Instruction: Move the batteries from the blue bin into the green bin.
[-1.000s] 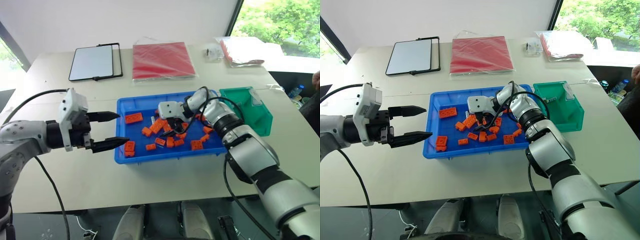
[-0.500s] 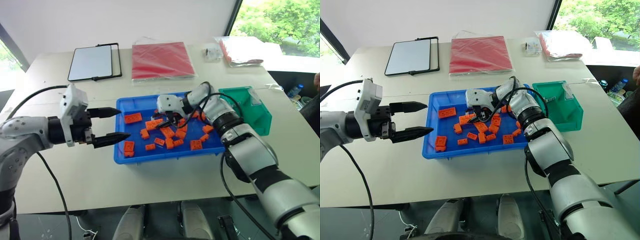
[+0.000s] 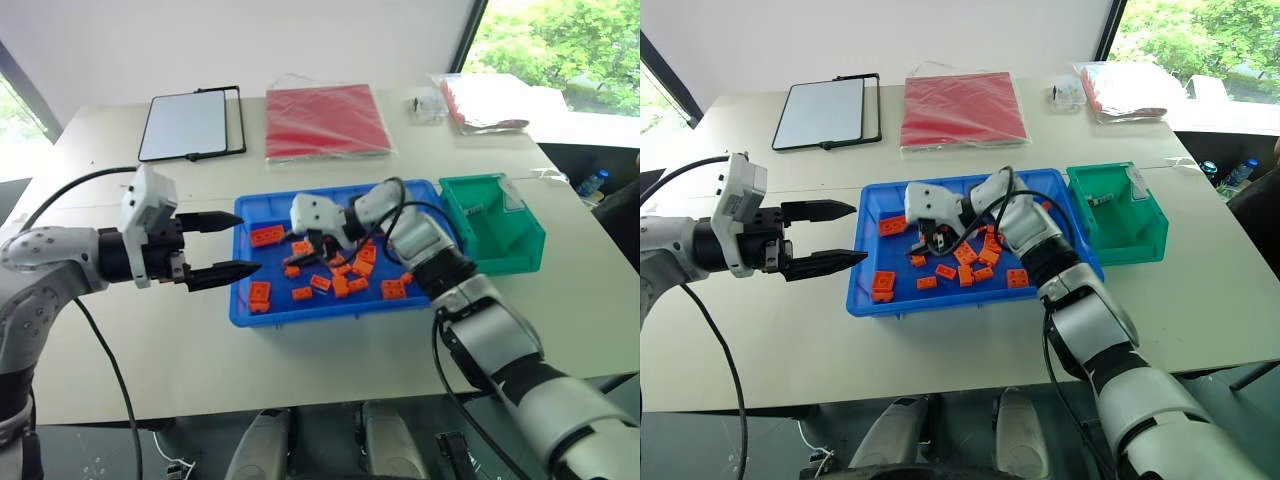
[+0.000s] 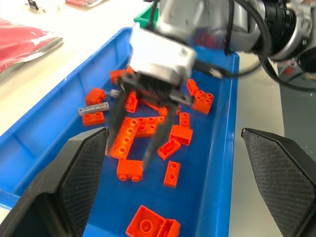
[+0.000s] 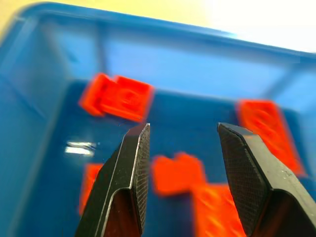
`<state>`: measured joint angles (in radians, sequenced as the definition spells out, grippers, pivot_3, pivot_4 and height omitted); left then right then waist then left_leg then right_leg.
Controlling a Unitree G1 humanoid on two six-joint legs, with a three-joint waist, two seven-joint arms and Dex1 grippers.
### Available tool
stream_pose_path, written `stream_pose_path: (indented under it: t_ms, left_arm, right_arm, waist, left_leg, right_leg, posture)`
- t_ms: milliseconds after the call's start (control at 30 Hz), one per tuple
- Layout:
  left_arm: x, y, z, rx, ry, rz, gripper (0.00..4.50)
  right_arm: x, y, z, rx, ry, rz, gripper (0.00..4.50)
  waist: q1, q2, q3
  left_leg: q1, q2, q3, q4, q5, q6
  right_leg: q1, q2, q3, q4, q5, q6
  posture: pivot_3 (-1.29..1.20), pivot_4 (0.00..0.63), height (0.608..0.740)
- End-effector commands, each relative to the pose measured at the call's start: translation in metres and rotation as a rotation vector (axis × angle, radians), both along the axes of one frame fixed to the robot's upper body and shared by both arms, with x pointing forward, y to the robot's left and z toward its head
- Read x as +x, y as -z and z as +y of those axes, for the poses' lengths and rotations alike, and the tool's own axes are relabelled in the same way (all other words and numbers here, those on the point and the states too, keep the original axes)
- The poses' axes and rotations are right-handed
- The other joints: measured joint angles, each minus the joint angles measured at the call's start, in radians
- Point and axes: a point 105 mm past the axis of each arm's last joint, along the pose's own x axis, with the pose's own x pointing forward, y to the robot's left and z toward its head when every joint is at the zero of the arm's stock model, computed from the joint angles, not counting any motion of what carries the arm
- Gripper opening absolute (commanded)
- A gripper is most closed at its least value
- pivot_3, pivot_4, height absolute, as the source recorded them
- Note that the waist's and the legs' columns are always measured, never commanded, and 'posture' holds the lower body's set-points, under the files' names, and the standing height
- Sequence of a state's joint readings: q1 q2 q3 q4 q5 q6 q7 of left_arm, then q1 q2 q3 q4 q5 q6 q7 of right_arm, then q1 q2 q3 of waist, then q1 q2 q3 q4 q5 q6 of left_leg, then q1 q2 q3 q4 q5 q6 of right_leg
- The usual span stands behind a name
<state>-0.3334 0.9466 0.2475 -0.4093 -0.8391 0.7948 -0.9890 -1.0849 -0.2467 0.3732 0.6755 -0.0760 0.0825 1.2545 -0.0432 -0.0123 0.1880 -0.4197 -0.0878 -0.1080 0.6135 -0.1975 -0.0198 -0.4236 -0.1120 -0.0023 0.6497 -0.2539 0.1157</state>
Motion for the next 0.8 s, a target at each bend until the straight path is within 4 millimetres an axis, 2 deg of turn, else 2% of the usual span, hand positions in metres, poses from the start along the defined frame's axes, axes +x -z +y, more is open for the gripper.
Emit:
stream_pose_path:
  t_ms: [33,100,200,400,500,600,667,800]
  left_arm:
    - [0.001,-0.009,-0.001,0.004,0.007,-0.053,4.5]
    - [0.001,-0.009,-0.002,0.001,0.009,-0.055,4.5]
    - [0.002,-0.009,-0.003,0.0,0.011,-0.057,4.5]
    - [0.003,-0.011,-0.002,0.005,0.011,-0.06,4.5]
    - [0.002,-0.011,-0.002,0.008,0.015,-0.061,4.5]
    - [0.002,-0.011,-0.001,0.009,0.013,-0.062,4.5]
    - [0.002,-0.011,-0.001,0.01,0.012,-0.062,4.5]
    - [0.002,-0.011,0.0,0.012,0.008,-0.063,4.5]
  right_arm:
    - [0.009,-0.007,-0.008,-0.01,0.031,-0.038,3.39]
    - [0.011,0.001,-0.012,-0.042,0.034,-0.039,4.38]
    - [0.012,0.009,-0.016,-0.058,0.04,-0.019,4.38]
    - [0.02,0.011,-0.017,-0.039,0.085,-0.013,4.38]
    - [0.023,0.014,-0.019,-0.035,0.102,-0.014,3.52]
    - [0.021,0.016,-0.018,-0.03,0.096,-0.004,1.99]
    - [0.02,0.016,-0.017,-0.023,0.089,-0.002,1.15]
    - [0.009,0.004,-0.001,0.041,0.039,0.028,1.15]
  waist:
    - [-0.001,0.0,0.0]
    - [-0.002,0.0,0.0]
    - [-0.002,0.0,0.0]
    - [-0.001,0.0,0.0]
    - [-0.001,0.0,0.0]
    - [-0.001,0.0,0.0]
    - [-0.001,0.0,0.0]
    - [-0.003,0.0,0.0]
  left_leg:
    - [0.0,0.0,0.0,0.0,0.0,0.0]
    - [0.0,0.0,0.0,0.0,0.0,0.0]
    - [0.0,0.0,0.0,0.0,0.0,0.0]
    - [0.0,0.0,0.0,0.0,0.0,0.0]
    - [0.0,0.0,0.0,0.0,0.0,0.0]
    - [0.0,0.0,0.0,0.0,0.0,0.0]
    - [0.0,0.0,0.0,0.0,0.0,0.0]
    - [0.0,0.0,0.0,0.0,0.0,0.0]
  right_leg:
    - [0.0,0.0,0.0,0.0,0.0,0.0]
    - [0.0,0.0,0.0,0.0,0.0,0.0]
    - [0.0,0.0,0.0,0.0,0.0,0.0]
    - [0.0,0.0,0.0,0.0,0.0,0.0]
    - [0.0,0.0,0.0,0.0,0.0,0.0]
    - [0.0,0.0,0.0,0.0,0.0,0.0]
    - [0.0,0.0,0.0,0.0,0.0,0.0]
    - [0.0,0.0,0.0,0.0,0.0,0.0]
  posture:
    - [0.0,0.15,0.731]
    - [0.0,0.15,0.731]
    - [0.0,0.15,0.731]
    - [0.0,0.15,0.731]
    - [0.0,0.15,0.731]
    - [0.0,0.15,0.731]
    - [0.0,0.15,0.731]
    - [0.0,0.15,0.731]
